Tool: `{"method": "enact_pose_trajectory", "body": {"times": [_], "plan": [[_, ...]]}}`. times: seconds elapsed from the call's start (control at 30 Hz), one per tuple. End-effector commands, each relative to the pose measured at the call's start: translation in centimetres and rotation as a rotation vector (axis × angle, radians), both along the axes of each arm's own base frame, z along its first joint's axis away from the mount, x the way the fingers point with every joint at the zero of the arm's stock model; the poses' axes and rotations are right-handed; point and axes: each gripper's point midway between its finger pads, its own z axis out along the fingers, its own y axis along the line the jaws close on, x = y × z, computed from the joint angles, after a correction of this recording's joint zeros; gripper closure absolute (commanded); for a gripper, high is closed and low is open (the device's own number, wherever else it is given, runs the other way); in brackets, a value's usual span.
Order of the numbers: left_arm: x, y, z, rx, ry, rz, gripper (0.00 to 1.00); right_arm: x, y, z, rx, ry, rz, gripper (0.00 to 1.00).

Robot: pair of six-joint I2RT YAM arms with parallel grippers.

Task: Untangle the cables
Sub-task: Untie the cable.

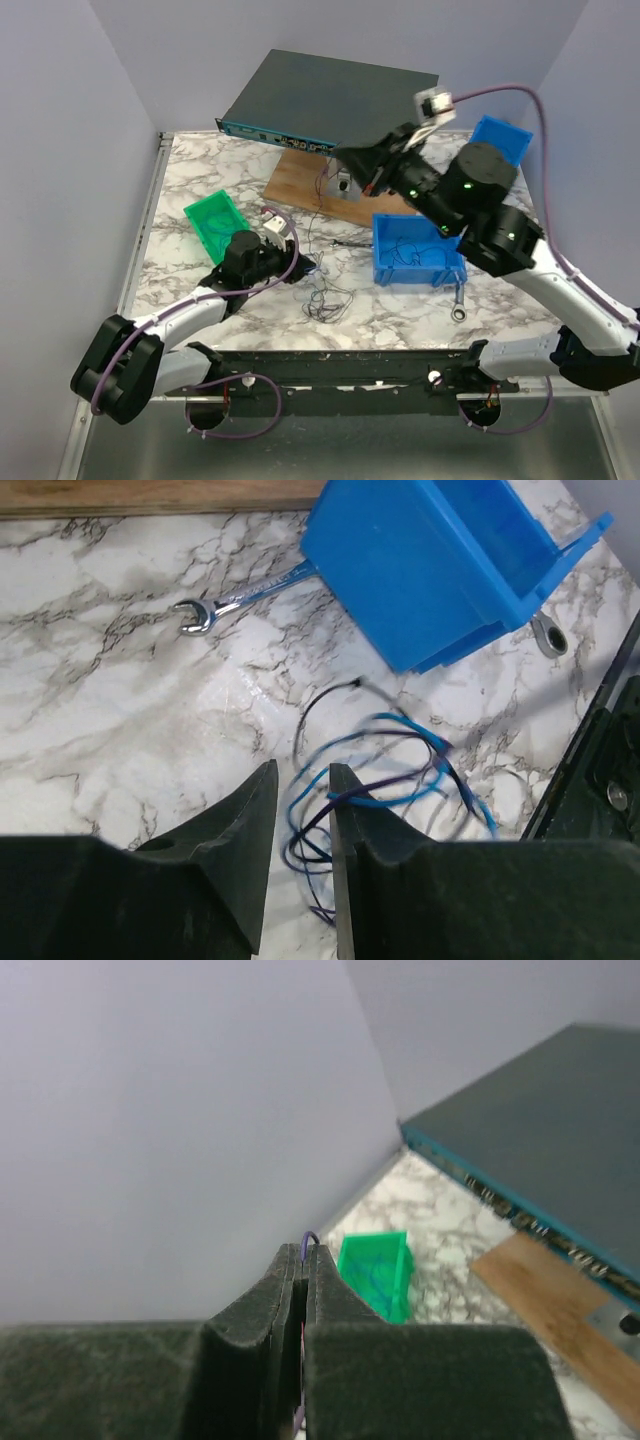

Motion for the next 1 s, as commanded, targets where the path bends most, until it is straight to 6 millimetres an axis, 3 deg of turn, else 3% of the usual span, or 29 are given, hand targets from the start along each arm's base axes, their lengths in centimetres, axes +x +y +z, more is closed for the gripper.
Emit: {"method": "enact_pose_trajectory", "body": {"times": [0.0,0.17,0.33,0.7,0.8,0.97], "plan": [[0.9,0.5,-0.9,0.061,0.04,0.048,0.71,0.2,-6.1,5.6,0.075,-0.08,-0.194,0.99],[1.6,1.8,-2.3,0.121,0.076,0.133,0.63,0.4,-10.1,8.4,0.091,-0.128,-0.331,0.99],[2.5,3.6,-3.7,0.197,0.13,0.241,0.62,0.3,-13.1,10.4,0.101,-0.17,-0.427,0.99],[3.4,6.1,-3.4,0.189,0.122,0.368,0.63,0.9,-18.0,12.4,0.105,-0.213,-0.643,0.99],[3.4,6.8,-2.3,0.168,0.08,0.407,0.63,1.1,-19.2,11.6,0.084,-0.204,-0.709,0.99],[2.8,7.3,-0.1,0.09,-0.038,0.41,0.7,1.9,-19.7,5.8,-0.022,-0.111,-0.782,0.99]]}}
